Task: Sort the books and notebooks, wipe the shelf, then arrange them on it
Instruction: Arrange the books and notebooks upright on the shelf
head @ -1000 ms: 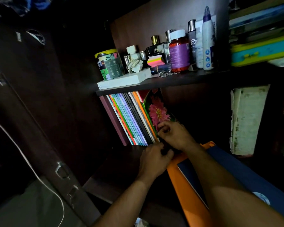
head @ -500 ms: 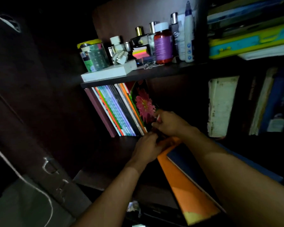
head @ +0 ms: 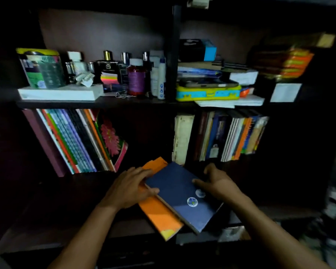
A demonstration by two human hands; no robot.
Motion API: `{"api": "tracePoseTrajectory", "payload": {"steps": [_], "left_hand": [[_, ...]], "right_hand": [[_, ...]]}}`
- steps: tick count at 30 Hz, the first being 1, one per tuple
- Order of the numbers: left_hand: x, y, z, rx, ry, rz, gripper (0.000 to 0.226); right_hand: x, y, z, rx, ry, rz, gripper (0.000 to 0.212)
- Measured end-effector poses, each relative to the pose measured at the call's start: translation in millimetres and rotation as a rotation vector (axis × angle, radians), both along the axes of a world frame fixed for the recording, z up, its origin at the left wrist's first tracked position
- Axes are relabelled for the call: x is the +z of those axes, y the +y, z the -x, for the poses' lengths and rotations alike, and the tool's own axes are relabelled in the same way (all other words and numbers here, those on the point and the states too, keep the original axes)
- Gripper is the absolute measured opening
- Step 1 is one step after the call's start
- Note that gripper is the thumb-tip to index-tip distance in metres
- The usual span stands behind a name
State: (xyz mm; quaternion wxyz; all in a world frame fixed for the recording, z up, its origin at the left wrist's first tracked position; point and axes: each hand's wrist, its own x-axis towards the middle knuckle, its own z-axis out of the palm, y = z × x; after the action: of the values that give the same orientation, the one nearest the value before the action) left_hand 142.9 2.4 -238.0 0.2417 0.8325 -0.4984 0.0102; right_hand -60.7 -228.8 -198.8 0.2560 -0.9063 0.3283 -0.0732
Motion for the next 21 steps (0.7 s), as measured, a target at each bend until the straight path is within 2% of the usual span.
{"api": "tracePoseTrajectory", "payload": {"steps": [3,7,9,12,14,16,19,21], "left_hand": [[4,-16,14,0.038,0.076,-0.04,0.121],[3,-44,25,0.125,0.262,-0.127,0.096],[5,-51,27,0.055,0.34,-0.026,0.085],[11,-57,35,-0.033,0.47,0.283,0.052],[19,-65,39,0.004,0.377,0.475,0.042],[28,-78,43,0.071,0.128,0.595,0.037],[44,-104,53,0.107,-0.239,0.549,0.042],[53,-126,55,0.019,-0.419,0.437,0.052]], "right_hand": [[14,8,13,0.013,0.024,-0.019,0.067],[13,24,24,0.002,0.139,-0.105,0.07],[18,24,34,-0.069,0.061,-0.275,0.063],[28,26,54,-0.153,-0.225,-0.516,0.058],[35,30,66,-0.212,-0.431,-0.535,0.046],[34,30,73,-0.281,-0.582,-0.421,0.034],[20,29,74,-0.355,-0.771,-0.212,0.03],[9,28,69,-0.428,-0.834,-0.08,0.031]]}}
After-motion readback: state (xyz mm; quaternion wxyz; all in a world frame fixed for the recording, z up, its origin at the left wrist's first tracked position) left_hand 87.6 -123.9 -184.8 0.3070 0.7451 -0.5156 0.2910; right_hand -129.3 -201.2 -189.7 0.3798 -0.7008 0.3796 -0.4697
